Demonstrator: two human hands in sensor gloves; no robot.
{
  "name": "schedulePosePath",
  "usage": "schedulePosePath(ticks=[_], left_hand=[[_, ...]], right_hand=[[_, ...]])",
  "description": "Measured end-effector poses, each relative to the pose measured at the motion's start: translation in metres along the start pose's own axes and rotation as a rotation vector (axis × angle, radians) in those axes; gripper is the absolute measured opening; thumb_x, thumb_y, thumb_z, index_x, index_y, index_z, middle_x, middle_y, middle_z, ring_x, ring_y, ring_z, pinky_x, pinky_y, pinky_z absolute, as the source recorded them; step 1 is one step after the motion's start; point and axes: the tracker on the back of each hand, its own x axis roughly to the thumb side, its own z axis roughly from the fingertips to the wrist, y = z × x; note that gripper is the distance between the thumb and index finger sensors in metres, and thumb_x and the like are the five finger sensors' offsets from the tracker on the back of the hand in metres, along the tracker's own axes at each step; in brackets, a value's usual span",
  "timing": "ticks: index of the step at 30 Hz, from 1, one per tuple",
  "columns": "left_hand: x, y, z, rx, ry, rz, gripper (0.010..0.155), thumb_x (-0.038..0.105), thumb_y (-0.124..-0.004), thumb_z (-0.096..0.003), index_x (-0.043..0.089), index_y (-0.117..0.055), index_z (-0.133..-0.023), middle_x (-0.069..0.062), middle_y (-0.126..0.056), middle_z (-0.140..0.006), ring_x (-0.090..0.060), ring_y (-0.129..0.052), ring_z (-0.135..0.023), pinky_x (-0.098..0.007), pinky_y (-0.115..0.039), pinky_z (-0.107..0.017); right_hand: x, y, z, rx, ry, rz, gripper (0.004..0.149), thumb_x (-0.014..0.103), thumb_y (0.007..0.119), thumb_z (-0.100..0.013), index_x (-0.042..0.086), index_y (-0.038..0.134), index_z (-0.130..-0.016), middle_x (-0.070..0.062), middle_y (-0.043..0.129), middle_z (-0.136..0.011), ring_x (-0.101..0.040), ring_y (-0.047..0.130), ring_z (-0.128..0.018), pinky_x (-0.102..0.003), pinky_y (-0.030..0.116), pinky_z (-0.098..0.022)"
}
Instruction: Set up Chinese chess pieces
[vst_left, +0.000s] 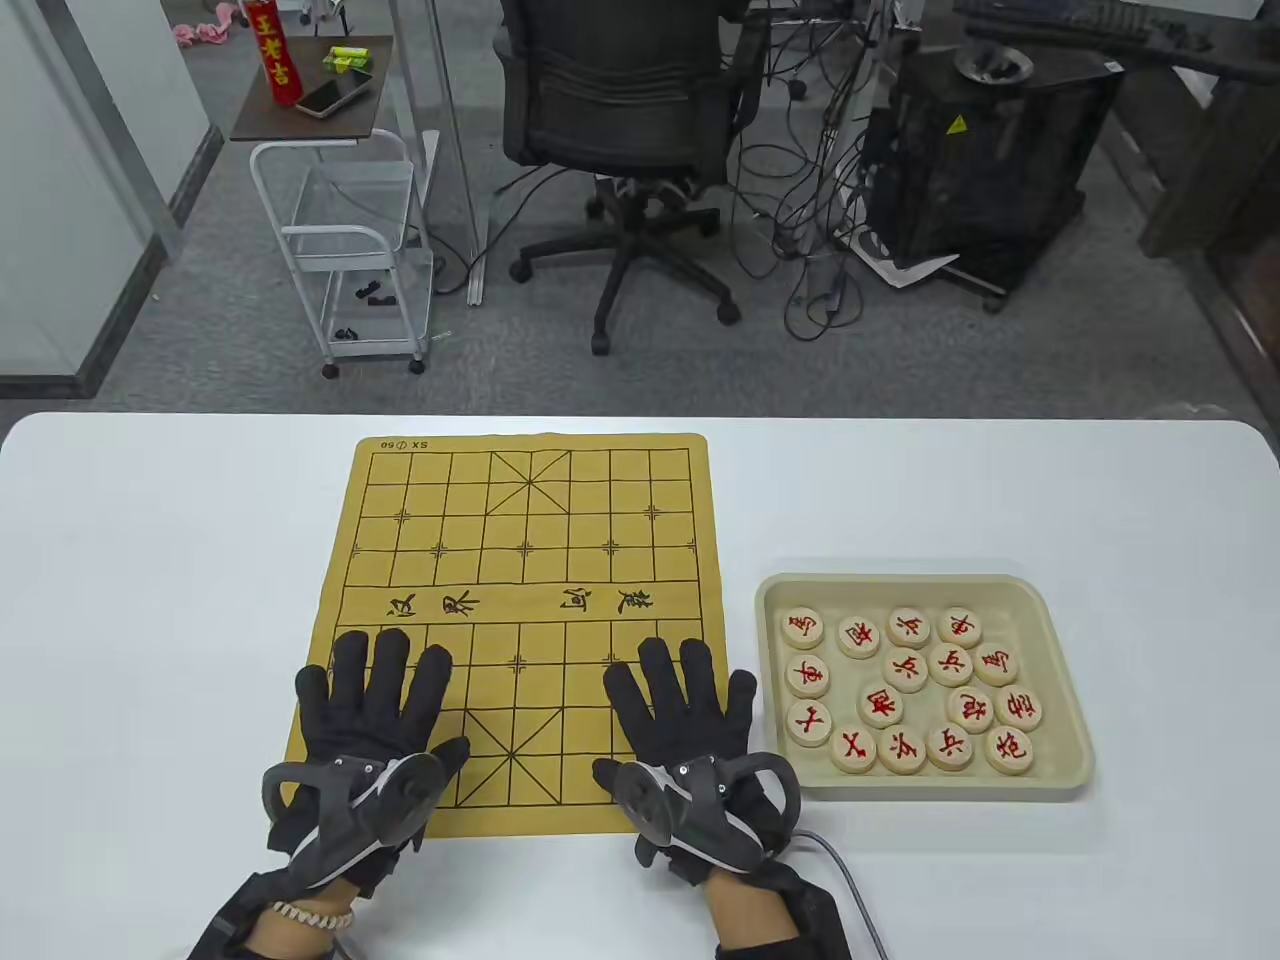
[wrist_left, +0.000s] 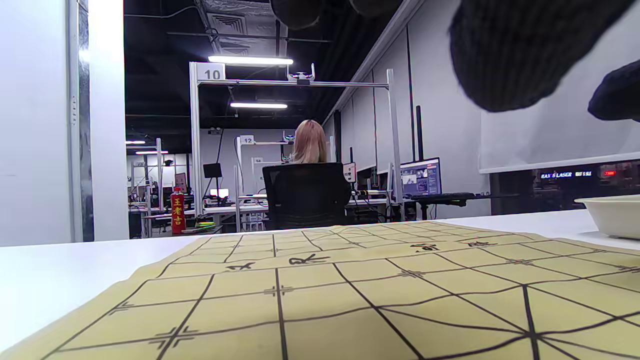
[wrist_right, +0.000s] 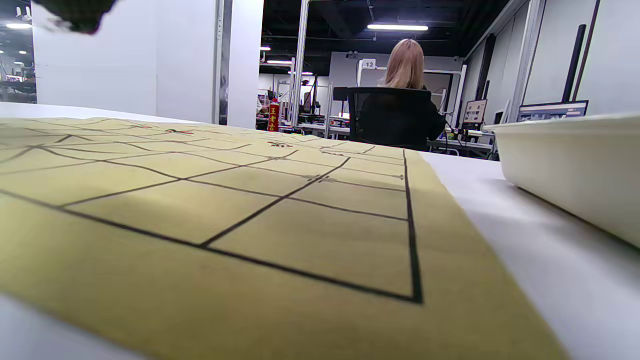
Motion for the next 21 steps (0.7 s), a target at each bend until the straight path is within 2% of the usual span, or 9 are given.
schedulePosePath(ticks=[21], left_hand=[[0.0041,-0.0009,0.0005,-0.004,-0.009,-0.008,0.093,0.062,-0.077,-0.0393,0.035,-0.024,-0.111,-0.015,-0.026,-0.124,-0.054,-0.025,-0.114,-0.076,-0.027,-0.075]], right_hand=[[0.0011,0.0034,0.0011,0.015,-0.006,0.009,0.09,0.069,0.071,-0.047,0.037,0.024,-0.117,-0.005,0.019,-0.126,-0.047,0.025,-0.118,-0.078,0.032,-0.076]])
